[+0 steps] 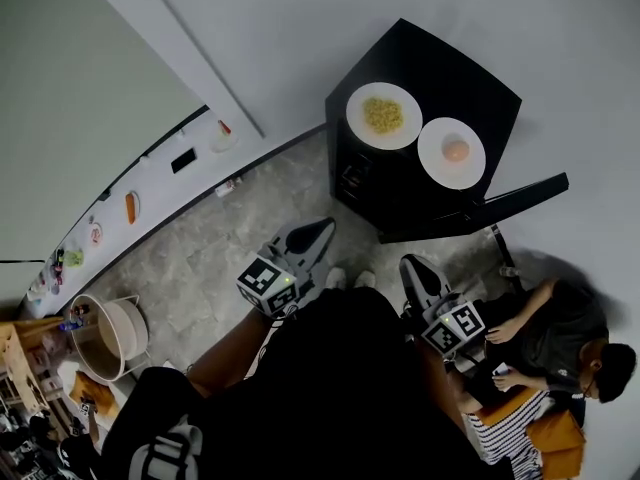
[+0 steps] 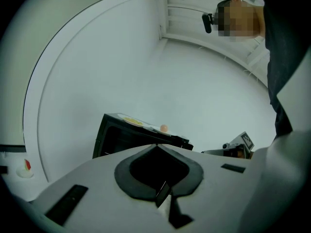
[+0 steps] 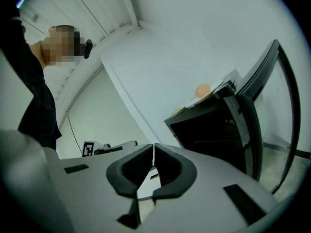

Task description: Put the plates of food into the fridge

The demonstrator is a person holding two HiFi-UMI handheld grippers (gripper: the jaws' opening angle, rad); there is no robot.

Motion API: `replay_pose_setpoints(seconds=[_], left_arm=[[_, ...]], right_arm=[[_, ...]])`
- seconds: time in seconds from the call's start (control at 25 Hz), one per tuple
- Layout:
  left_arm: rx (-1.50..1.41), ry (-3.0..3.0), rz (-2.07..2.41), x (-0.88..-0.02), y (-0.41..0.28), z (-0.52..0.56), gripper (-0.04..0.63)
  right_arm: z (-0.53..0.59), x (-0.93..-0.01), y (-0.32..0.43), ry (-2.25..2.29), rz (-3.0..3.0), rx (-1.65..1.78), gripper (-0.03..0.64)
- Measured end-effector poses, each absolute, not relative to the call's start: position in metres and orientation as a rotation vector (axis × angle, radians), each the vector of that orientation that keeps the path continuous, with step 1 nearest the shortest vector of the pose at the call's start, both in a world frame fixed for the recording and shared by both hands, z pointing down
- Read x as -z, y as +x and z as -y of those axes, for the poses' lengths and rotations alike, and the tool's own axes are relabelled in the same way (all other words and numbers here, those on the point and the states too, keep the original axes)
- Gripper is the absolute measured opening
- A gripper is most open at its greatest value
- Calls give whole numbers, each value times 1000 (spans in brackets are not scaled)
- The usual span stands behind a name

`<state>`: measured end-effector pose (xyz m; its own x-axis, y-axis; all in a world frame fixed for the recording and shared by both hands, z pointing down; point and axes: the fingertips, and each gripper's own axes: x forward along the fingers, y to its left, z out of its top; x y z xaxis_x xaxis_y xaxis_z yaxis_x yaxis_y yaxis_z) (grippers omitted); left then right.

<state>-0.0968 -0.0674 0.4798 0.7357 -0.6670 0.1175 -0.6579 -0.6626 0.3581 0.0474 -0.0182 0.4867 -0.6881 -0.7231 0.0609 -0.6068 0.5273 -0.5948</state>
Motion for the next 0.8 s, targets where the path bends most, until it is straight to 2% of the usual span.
replay_pose_setpoints(seconds=[0.36,0.8], left_arm=[[97,2465,1040,-475,-91,106,25],[449,2118,952,-469,-91,170,25]], right_arm=[[28,-483,64,-1129,-2576,876,28],[35,-486,79,-1112,-2568,913,28]])
